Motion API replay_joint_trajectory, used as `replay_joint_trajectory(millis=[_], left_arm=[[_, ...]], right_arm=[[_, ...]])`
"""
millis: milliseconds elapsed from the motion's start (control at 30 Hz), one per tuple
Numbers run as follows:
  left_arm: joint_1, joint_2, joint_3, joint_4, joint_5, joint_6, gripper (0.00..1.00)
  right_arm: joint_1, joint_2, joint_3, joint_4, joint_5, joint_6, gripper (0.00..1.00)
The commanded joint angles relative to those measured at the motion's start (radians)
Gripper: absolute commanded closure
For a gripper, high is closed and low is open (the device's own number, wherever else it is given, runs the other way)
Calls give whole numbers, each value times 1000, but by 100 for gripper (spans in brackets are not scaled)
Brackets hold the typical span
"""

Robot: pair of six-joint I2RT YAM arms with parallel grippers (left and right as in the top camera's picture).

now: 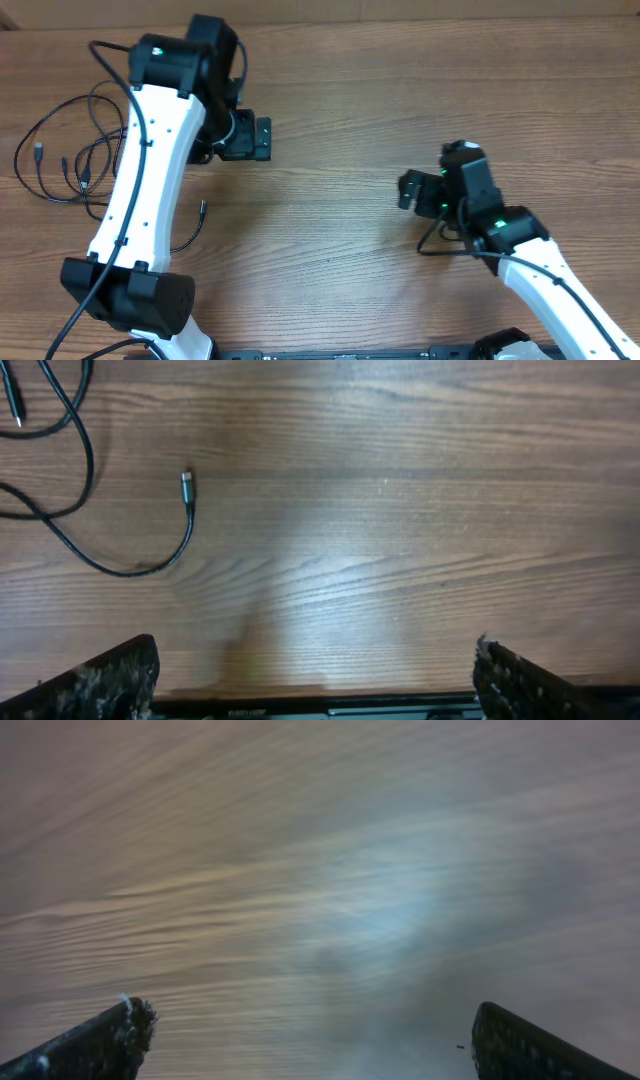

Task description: Untangle cables

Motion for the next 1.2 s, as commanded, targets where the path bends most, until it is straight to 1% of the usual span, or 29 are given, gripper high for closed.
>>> replay_joint_trajectory(millis=[0, 133, 267, 300, 367, 400, 467, 567, 600, 733, 900, 967, 1067, 1167], left_arm=[[-32, -3, -49, -3, -50, -30, 0], [-51, -30, -145, -3, -54, -48, 0], [-52, -90, -257, -3, -61, -72, 0], [-53, -135, -315, -3, -61, -80, 0], [-53, -188, -372, -3, -67, -100, 0], [-53, -256, -428, 0, -100, -138, 0], [-53, -332, -477, 21, -131, -170, 0], [-53, -481, -562, 111, -130, -179, 0], [-53, -578, -619, 179, -128, -178, 0], [-53, -801, -749, 329, -130, -178, 1], [-53, -1098, -920, 494, -182, -179, 1], [-53, -1212, -982, 545, -197, -188, 0], [-53, -1346, -1044, 590, -198, -204, 1], [-53, -1427, -1069, 611, -211, -204, 1]], right_arm=[[-95, -16, 54, -96, 13, -5, 0], [-185, -16, 57, -232, 15, -55, 0], [-223, -16, 57, -305, 58, -56, 0], [-228, -16, 57, -328, 60, -56, 0], [-228, -16, 57, -348, 60, -57, 0], [-225, -22, 57, -355, 61, -57, 0], [-225, -40, 55, -356, 60, -57, 0], [-225, -122, 33, -337, 59, -72, 0], [-225, -186, 21, -332, 59, -72, 0], [-225, -359, -14, -322, 58, -80, 0], [-225, -596, -95, -268, -13, -175, 0], [-225, -679, -123, -265, -9, -184, 0], [-225, -742, -135, -265, -10, -184, 0], [-225, -743, -135, -258, -10, -180, 0]])
